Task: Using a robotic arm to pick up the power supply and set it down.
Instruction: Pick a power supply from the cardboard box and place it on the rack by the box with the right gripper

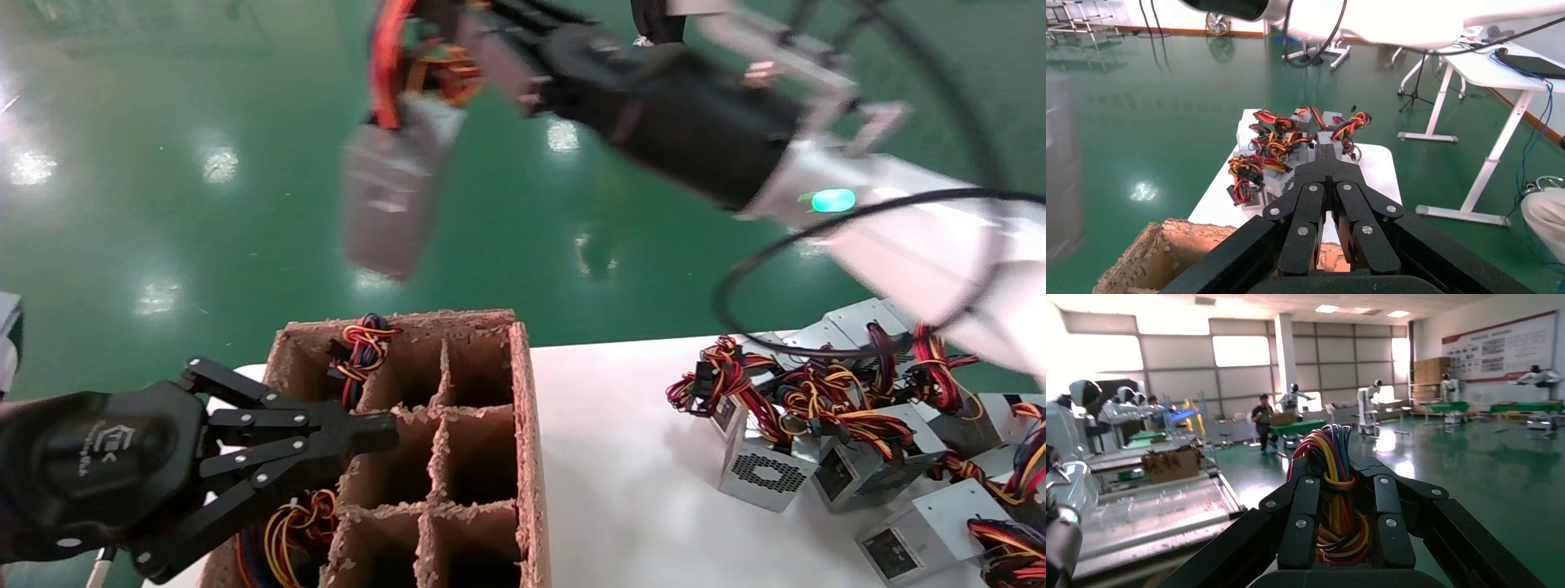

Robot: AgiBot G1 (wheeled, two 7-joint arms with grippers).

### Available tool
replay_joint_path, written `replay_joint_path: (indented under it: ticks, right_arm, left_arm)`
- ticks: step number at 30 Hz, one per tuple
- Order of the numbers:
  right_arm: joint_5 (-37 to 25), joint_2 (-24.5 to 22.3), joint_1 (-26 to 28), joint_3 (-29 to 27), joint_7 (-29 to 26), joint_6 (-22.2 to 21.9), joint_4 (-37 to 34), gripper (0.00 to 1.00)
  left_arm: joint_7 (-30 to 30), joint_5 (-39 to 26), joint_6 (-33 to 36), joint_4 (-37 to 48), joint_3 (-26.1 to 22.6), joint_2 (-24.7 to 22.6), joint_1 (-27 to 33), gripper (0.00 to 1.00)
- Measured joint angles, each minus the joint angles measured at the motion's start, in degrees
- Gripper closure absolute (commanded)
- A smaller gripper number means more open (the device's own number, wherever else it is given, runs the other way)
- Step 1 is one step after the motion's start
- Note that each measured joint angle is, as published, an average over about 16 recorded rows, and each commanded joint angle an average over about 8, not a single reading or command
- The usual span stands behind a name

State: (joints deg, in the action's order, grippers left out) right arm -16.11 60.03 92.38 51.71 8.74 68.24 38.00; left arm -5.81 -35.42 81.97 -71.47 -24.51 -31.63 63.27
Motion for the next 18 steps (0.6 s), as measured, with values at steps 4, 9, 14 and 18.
replay_joint_path:
  ticks: [4, 9, 14, 18]
  right_arm:
    - [0.10, -7.59, -1.16, -0.49, -1.65, -0.46, 5.04, 1.00]
    - [0.80, -18.83, -4.21, -1.01, -4.06, -1.29, 12.86, 1.00]
    - [2.74, -30.22, -9.08, -1.35, -5.80, -2.51, 20.40, 1.00]
    - [5.68, -38.20, -14.01, -1.34, -6.24, -3.38, 25.12, 1.00]
  left_arm:
    - [0.00, 0.00, 0.00, 0.00, 0.00, 0.00, 0.00, 1.00]
    - [0.00, 0.00, 0.00, 0.00, 0.00, 0.00, 0.00, 1.00]
    - [0.00, 0.00, 0.00, 0.00, 0.00, 0.00, 0.00, 1.00]
    - [0.00, 0.00, 0.00, 0.00, 0.00, 0.00, 0.00, 1.00]
